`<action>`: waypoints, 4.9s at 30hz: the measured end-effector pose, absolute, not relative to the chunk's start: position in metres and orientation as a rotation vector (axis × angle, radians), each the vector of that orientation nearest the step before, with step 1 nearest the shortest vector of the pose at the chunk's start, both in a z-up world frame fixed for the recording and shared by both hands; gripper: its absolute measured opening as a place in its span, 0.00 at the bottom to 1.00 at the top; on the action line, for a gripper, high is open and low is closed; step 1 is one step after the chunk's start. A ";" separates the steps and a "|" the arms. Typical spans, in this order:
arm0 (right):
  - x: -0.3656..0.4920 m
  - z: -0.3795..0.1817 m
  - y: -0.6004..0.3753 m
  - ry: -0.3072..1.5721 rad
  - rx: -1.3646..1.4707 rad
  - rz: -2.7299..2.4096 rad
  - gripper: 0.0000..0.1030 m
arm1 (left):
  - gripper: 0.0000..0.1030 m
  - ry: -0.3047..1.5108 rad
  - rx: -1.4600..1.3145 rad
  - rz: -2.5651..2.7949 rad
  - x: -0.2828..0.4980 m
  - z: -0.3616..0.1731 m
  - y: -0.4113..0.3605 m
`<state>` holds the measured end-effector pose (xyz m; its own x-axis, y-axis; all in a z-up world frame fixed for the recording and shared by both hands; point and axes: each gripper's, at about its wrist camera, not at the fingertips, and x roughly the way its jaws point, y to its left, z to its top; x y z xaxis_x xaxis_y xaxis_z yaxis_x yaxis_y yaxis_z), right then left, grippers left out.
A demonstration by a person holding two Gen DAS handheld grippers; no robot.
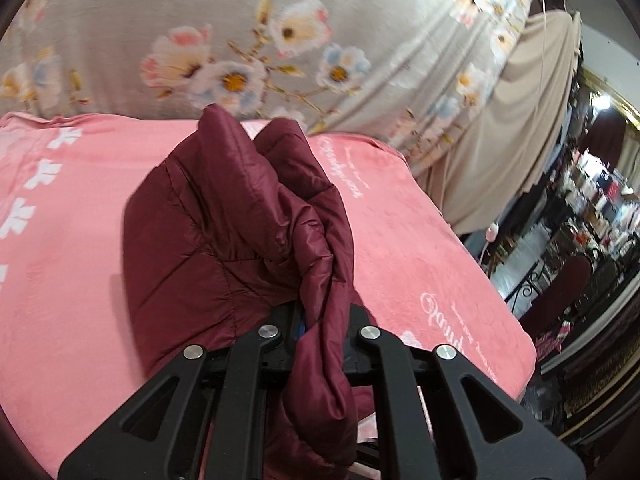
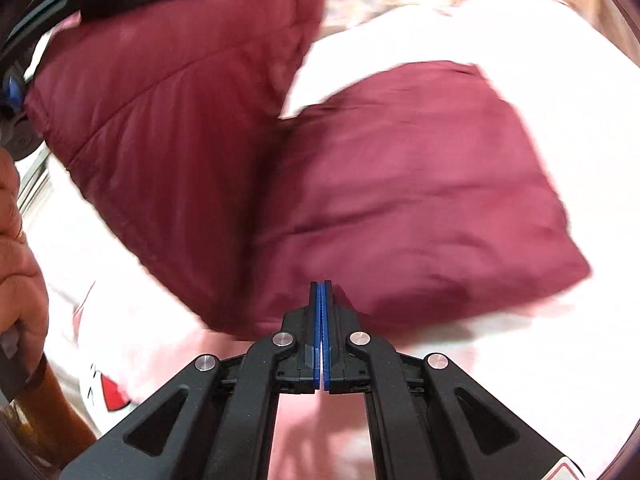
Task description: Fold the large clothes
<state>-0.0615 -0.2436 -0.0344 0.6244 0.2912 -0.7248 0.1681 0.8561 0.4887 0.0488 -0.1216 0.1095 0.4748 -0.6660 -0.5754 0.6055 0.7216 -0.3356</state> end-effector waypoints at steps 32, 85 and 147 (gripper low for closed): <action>-0.116 -0.012 -0.339 0.791 0.722 -0.127 0.09 | 0.08 1.029 0.234 -0.824 0.045 -0.030 -0.296; 0.092 -0.057 -0.433 0.902 0.707 -0.060 0.01 | 0.81 0.841 0.136 -0.402 0.113 -0.005 -0.201; -0.020 0.067 -0.318 0.867 0.222 -0.185 0.26 | 0.88 0.962 0.142 -0.364 0.064 0.018 -0.172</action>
<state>-0.0203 -0.3177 0.0670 0.6334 -0.0702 -0.7706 0.2495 0.9612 0.1174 0.0635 -0.1717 0.0181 0.5168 -0.2395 -0.8219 0.3646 0.9302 -0.0418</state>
